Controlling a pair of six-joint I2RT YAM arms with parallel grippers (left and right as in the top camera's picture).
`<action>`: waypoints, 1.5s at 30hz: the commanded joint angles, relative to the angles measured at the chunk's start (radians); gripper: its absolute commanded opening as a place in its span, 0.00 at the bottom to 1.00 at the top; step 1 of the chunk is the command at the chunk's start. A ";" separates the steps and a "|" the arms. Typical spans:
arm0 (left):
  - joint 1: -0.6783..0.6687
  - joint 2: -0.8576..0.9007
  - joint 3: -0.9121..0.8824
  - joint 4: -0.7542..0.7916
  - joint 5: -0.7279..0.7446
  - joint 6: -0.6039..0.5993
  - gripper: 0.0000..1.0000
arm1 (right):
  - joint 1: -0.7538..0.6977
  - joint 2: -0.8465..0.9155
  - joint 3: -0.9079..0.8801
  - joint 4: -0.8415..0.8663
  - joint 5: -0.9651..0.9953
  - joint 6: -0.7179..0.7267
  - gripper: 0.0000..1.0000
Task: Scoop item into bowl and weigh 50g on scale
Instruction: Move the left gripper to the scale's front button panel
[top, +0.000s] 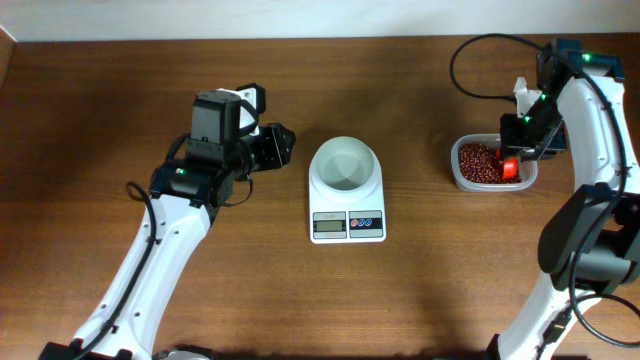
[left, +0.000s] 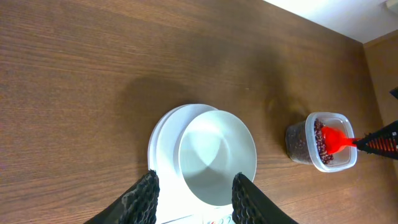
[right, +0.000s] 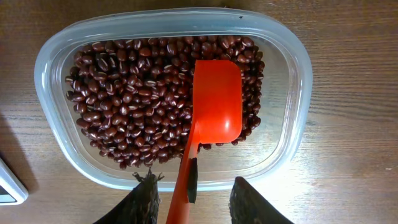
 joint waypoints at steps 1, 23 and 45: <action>-0.002 0.003 0.013 0.002 -0.003 0.017 0.41 | -0.001 0.014 0.003 0.003 -0.003 0.011 0.38; -0.002 0.003 0.013 0.002 -0.004 0.040 0.40 | 0.012 0.014 -0.081 0.135 -0.001 0.010 0.04; -0.435 0.043 0.013 -0.084 -0.187 0.444 0.00 | 0.012 0.014 -0.081 0.147 0.002 0.010 0.14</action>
